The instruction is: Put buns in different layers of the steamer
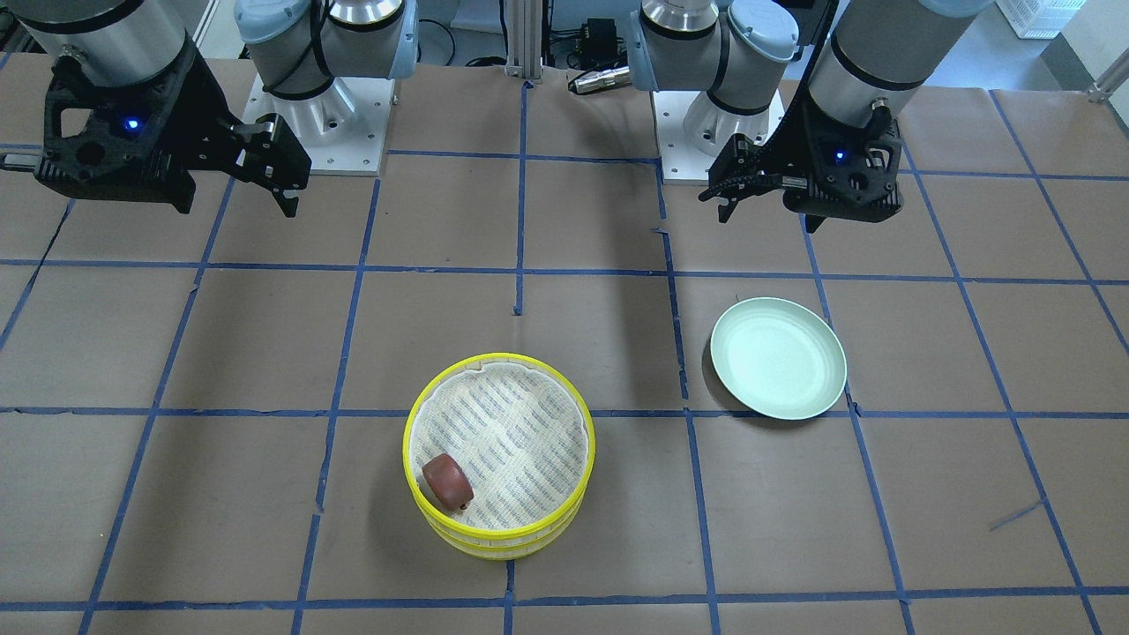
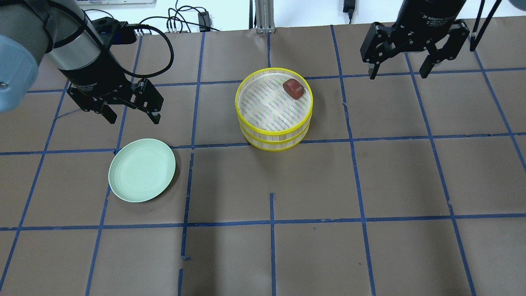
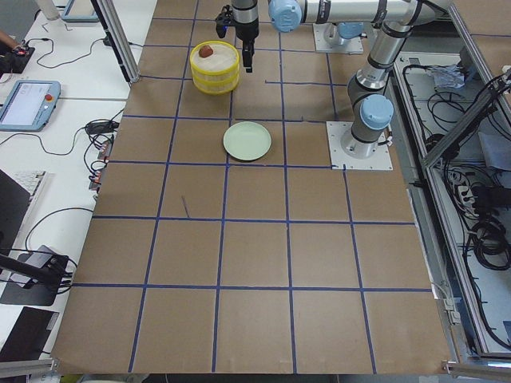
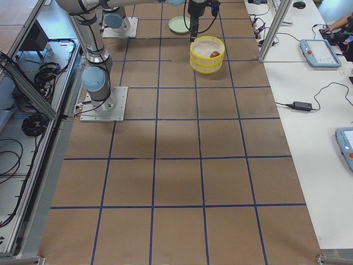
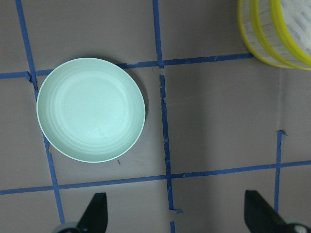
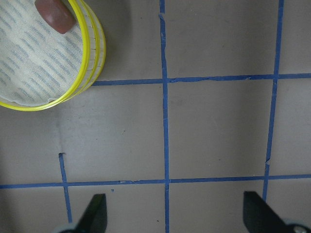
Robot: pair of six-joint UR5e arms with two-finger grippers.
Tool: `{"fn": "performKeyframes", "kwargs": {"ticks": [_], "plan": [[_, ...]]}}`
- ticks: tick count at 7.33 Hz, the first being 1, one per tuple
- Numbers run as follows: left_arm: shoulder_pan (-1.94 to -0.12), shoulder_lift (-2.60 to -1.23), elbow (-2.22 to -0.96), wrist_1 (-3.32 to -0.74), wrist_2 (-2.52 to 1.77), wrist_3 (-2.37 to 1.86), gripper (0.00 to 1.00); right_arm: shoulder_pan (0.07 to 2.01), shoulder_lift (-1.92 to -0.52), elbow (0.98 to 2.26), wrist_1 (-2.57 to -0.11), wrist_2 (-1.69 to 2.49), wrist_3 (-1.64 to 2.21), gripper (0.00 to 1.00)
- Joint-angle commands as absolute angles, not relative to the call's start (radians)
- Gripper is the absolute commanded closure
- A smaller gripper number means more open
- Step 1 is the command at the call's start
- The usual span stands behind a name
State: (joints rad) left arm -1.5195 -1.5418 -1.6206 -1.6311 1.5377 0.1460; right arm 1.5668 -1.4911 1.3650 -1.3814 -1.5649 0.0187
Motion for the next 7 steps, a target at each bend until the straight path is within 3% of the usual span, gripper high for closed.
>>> {"fn": "performKeyframes", "kwargs": {"ticks": [1, 7], "plan": [[-1.516, -1.540, -1.621, -1.629, 1.534, 0.163, 0.00, 1.569, -1.491, 1.368, -1.422, -1.566, 0.017, 0.00], [-1.580, -1.556, -1.644, -1.588, 1.537, 0.069, 0.00, 1.571, -1.493, 1.368, -1.427, -1.562, 0.018, 0.00]]}}
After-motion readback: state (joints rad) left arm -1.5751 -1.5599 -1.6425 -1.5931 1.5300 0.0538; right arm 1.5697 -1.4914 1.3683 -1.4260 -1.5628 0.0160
